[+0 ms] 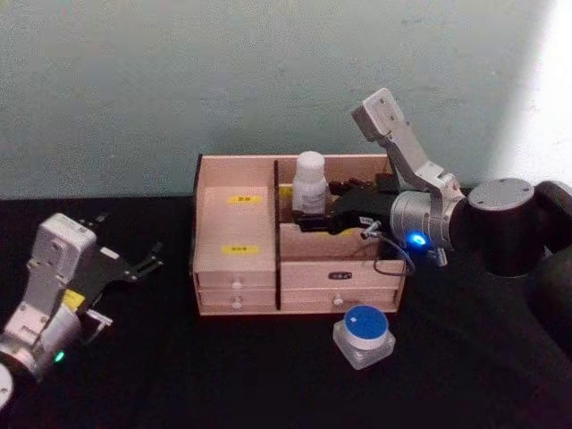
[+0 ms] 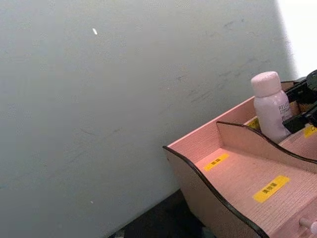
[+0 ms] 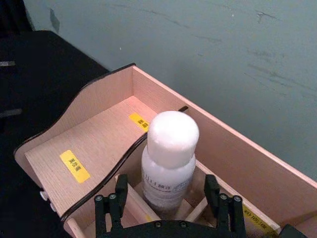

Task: Pick up the facial cleanser and watermelon frost from the table and place them into the tiered storage box.

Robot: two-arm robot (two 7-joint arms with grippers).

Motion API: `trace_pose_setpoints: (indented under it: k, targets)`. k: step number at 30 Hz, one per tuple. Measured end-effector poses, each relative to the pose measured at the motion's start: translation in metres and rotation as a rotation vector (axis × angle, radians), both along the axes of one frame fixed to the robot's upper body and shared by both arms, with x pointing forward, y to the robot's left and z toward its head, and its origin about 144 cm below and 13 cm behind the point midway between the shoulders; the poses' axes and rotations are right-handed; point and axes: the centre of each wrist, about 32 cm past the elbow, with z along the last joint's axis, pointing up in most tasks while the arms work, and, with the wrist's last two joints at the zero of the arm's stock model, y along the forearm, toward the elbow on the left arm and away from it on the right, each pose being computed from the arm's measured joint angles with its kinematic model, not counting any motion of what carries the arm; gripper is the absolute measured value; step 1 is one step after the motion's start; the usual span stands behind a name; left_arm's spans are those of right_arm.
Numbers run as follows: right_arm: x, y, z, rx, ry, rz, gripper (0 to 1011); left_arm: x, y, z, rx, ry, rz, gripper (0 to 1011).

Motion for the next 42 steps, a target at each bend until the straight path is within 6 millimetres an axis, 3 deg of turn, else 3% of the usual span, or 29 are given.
trace_pose_setpoints:
  k: [2,13,20,27,42]
  targets:
    - [0.0,0.0,0.0,0.0,0.0,0.0,1002,0.0,0.0,0.0,0.0,0.0,0.0,1001]
    - [-0.001,-0.001,0.001,0.004,-0.002,0.0,1000,0.0,0.0,0.0,0.0,0.0,0.0,1001]
    - [-0.014,-0.009,0.008,0.016,-0.02,0.011,1000,0.0,0.0,0.0,0.0,0.0,0.0,1001]
    - [-0.037,-0.025,0.013,0.01,-0.026,0.017,1000,0.0,0.0,0.0,0.0,0.0,0.0,1001]
    - [-0.11,-0.074,0.005,-0.022,-0.001,0.098,1000,0.0,0.0,0.0,0.0,0.0,0.0,1001]
